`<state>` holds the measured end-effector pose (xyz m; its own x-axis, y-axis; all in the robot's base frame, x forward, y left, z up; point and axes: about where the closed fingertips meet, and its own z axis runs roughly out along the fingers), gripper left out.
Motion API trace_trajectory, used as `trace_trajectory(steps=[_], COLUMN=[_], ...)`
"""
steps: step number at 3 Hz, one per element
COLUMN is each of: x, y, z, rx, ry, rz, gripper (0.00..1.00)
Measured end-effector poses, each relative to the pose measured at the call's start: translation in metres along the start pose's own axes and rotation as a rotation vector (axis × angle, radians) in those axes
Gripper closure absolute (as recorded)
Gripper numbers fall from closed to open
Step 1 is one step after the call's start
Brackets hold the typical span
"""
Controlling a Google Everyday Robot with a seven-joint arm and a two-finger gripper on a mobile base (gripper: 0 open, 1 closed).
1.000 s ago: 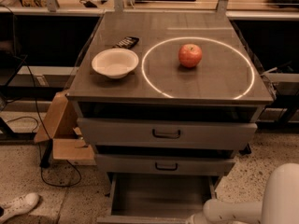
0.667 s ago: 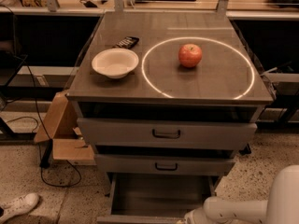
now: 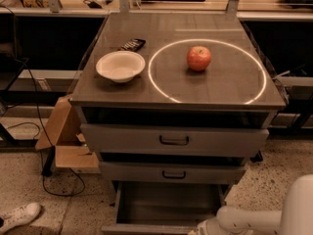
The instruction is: Close bottom drawer
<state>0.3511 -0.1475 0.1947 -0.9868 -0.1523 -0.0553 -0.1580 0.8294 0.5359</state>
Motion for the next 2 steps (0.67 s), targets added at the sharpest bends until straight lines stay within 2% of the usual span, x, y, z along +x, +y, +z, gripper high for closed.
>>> trace_trajectory(steps=[2], x=[0.033], y=[-0.055], z=[-0.001], rx=[0.078], ry=[0.057], rz=[0.109], gripper=[1.0])
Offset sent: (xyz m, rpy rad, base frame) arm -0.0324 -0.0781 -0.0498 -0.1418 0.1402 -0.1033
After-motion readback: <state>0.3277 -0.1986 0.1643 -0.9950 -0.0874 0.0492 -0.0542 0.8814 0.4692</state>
